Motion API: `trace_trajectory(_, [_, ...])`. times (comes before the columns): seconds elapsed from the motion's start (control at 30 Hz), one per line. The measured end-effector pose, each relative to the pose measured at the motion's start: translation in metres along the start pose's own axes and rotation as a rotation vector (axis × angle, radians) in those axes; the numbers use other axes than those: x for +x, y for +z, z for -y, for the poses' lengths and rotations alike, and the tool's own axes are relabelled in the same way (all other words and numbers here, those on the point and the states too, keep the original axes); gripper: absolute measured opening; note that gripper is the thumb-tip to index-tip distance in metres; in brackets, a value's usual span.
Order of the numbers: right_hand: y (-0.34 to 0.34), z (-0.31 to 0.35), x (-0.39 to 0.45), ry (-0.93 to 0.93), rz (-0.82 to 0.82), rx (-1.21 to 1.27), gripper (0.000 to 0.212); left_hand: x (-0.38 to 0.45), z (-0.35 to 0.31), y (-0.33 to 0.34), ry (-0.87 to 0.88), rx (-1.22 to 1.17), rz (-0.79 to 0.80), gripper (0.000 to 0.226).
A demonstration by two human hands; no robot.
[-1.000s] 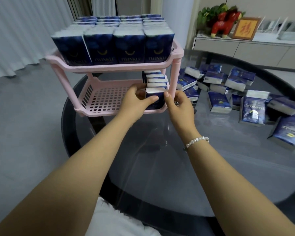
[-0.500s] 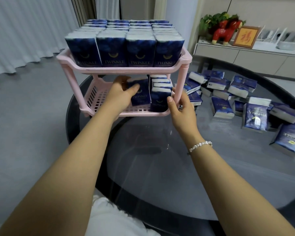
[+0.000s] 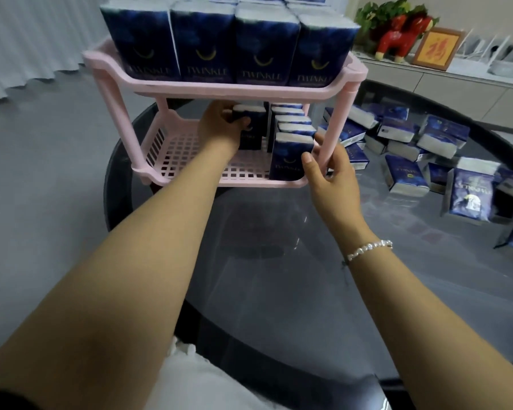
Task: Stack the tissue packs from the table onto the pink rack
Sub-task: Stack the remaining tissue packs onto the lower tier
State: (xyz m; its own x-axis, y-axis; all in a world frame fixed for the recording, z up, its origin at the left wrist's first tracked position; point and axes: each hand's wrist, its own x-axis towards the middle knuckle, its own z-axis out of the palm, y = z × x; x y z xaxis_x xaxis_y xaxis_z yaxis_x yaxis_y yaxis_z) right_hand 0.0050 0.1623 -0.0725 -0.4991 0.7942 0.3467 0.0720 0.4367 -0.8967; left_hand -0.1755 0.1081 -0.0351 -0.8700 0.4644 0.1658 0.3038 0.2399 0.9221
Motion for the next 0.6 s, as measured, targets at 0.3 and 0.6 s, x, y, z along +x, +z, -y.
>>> trace_trajectory(0.3, [0.001,-0.001,0.0,0.001,-0.01,-0.034,0.028,0.019,0.006,0.01,0.029,-0.013,-0.023,0.034])
trace_trajectory(0.6, [0.0,0.003,-0.002,0.036,-0.003,-0.018,0.021,0.01,0.007,0.006,0.029,0.026,0.061,0.037])
